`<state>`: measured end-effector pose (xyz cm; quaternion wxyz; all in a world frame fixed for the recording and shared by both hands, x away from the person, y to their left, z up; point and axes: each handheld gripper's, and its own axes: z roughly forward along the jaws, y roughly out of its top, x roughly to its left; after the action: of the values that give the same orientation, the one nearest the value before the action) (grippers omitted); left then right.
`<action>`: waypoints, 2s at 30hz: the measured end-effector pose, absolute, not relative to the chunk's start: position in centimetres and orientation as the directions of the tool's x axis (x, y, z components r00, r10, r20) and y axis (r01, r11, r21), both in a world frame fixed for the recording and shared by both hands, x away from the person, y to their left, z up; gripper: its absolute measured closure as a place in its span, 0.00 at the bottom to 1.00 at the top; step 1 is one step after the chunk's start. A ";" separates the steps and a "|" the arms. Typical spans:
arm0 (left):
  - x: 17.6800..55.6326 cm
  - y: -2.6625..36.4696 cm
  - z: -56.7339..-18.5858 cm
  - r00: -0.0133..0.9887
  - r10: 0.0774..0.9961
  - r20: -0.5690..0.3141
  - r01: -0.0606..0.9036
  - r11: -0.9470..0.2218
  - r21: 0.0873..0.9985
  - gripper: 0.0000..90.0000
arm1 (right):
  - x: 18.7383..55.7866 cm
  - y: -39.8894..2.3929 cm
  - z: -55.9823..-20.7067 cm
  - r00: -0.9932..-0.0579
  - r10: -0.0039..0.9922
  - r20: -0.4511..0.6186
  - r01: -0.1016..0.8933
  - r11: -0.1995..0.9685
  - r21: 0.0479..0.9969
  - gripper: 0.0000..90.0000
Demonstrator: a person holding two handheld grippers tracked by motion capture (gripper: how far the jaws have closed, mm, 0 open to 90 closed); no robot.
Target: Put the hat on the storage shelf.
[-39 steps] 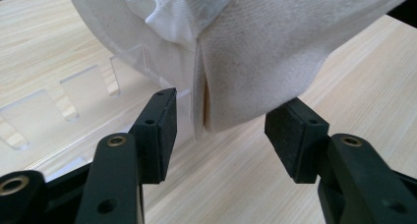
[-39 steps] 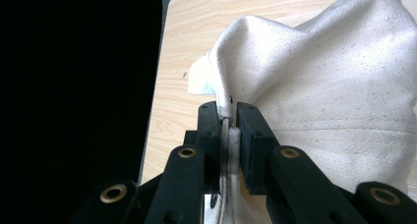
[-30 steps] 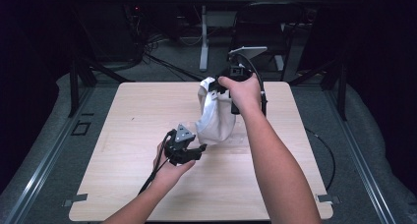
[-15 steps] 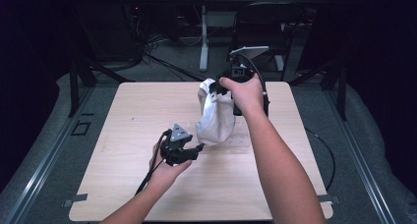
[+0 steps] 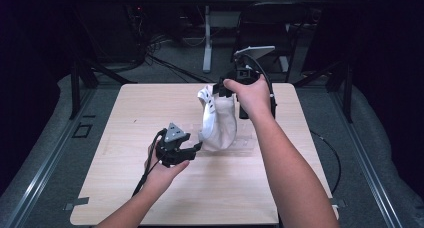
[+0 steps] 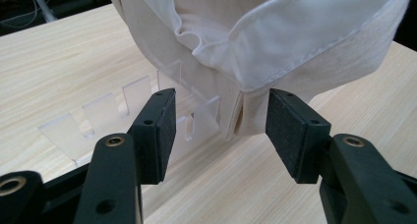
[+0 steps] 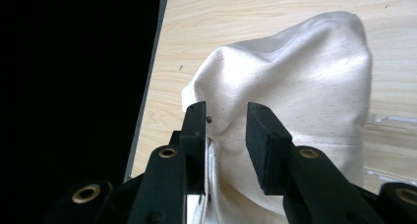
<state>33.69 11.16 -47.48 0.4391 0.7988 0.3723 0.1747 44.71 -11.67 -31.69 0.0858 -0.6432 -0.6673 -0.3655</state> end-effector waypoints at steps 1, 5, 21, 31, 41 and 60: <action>33.6 11.2 -47.3 0.662 0.748 -0.047 0.437 -0.335 0.835 0.51 | 44.6 -11.6 -31.4 -0.160 0.796 0.584 0.920 -0.095 0.380 0.77; 33.4 11.4 -47.1 0.669 0.742 -0.042 0.431 -0.342 0.835 0.51 | 44.3 -11.6 -31.1 -0.172 0.795 0.581 0.917 -0.086 0.389 0.75; 32.7 13.3 -47.0 0.661 0.749 -0.043 0.434 -0.336 0.836 0.51 | 42.4 -12.3 -30.7 -0.248 0.815 0.524 0.910 0.011 0.414 0.71; 32.3 15.1 -47.4 0.640 0.765 -0.073 0.451 -0.298 0.841 0.51 | 40.8 -13.5 -31.1 -0.271 0.807 0.524 0.905 0.027 0.425 0.69; 31.2 16.8 -48.7 0.624 0.777 -0.081 0.459 -0.281 0.843 0.51 | 38.7 -15.8 -31.7 -0.296 0.798 0.526 0.901 0.050 0.431 0.69; 29.6 21.3 -53.8 0.525 0.843 -0.113 0.512 -0.208 0.833 0.51 | 34.4 -17.5 -35.8 -0.374 0.737 0.562 0.877 0.085 0.473 0.68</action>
<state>29.57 21.29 -53.76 0.4406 0.7541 0.4494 0.1878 34.42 -17.49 -35.82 0.0893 -0.5521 -0.7312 -0.3907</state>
